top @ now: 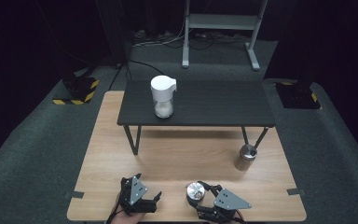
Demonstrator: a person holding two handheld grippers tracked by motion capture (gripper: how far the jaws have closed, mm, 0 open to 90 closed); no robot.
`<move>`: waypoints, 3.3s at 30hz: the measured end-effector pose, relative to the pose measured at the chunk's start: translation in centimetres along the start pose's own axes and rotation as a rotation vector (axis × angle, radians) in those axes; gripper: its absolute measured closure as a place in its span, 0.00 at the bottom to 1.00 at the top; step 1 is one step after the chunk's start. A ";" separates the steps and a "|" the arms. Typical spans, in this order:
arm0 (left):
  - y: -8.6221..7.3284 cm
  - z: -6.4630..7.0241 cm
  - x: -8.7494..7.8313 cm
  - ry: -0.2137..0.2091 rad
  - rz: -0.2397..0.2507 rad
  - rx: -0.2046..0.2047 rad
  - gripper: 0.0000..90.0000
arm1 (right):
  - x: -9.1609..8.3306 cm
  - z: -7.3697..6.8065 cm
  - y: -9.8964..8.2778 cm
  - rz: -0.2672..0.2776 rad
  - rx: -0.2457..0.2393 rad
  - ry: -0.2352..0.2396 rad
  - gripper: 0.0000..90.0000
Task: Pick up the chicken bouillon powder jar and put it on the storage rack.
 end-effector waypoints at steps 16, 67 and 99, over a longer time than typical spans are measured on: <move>0.0 0.0 0.0 -0.002 0.002 -0.004 0.01 | -1.8 1.9 0.5 0.033 0.028 -0.057 0.38; 0.0 -0.1 0.0 -0.014 0.008 -0.011 0.01 | -5.6 6.9 -0.4 0.064 0.095 -0.205 0.38; 0.0 0.0 -0.1 -0.021 0.011 -0.002 0.01 | -6.2 8.0 0.5 0.091 0.115 -0.237 0.38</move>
Point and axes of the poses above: each handheld gripper's, and its own axes: x roughly forward along the jaws, y roughly out of its top, z roughly to its right, the point moved 6 cm from there along x, roughly forward along the jaws, and after that the axes turned 13 degrees about -z, right-handed, at the moved point
